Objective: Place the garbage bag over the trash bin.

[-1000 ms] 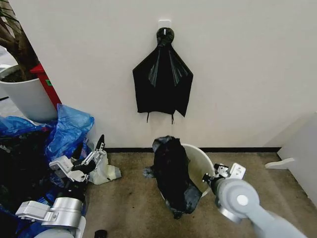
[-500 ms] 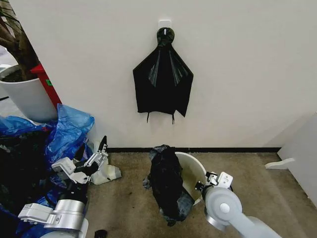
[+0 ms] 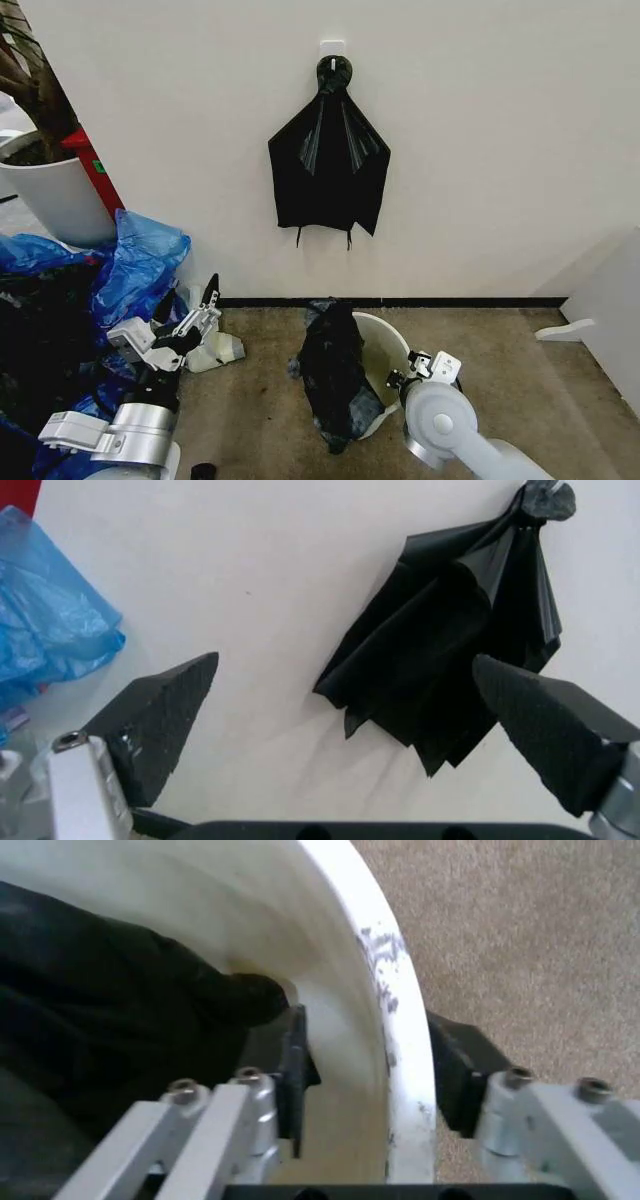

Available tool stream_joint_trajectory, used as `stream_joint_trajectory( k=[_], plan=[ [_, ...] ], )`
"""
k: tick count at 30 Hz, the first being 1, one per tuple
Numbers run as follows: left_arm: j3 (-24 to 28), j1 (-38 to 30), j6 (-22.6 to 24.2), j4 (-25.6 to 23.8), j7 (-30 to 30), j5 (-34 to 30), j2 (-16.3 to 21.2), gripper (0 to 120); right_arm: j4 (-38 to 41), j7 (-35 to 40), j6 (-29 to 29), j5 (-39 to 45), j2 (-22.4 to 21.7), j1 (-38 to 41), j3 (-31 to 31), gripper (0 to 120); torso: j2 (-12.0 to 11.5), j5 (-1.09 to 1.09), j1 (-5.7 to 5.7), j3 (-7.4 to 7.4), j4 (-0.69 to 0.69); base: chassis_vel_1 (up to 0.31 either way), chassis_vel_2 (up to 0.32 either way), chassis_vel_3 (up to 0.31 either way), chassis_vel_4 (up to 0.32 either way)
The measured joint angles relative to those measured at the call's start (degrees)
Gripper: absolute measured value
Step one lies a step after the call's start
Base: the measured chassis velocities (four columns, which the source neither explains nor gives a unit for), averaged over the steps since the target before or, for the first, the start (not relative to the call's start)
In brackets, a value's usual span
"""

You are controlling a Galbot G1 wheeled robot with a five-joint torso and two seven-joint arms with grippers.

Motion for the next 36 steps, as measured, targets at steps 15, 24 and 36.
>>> stream_joint_trajectory(
  k=[15,24,36],
  plan=[
    [-1.98,-0.95,0.28,3.87,2.24,2.77,2.63,100,15.59,-20.92,-8.8,-15.6,-8.65,-9.5,11.17,97,0.0,0.01,0.0,-0.01,-0.03,0.0,0.0,0.0,0.0],
    [2.3,-1.48,7.01,8.53,1.77,10.87,6.41,100,15.29,-29.6,-11.52,-23.59,-6.6,-8.97,9.47,100,0.0,0.0,0.0,0.01,-0.01,0.0,0.0,0.0,0.0],
    [12.84,-10.46,26.77,5.09,-17.96,11.41,13.27,100,16.14,-31.84,-11.88,-24.71,-7.44,-9.5,8.48,100,-0.01,0.0,0.0,0.01,0.01,0.0,0.0,0.0,0.0]
  ],
)
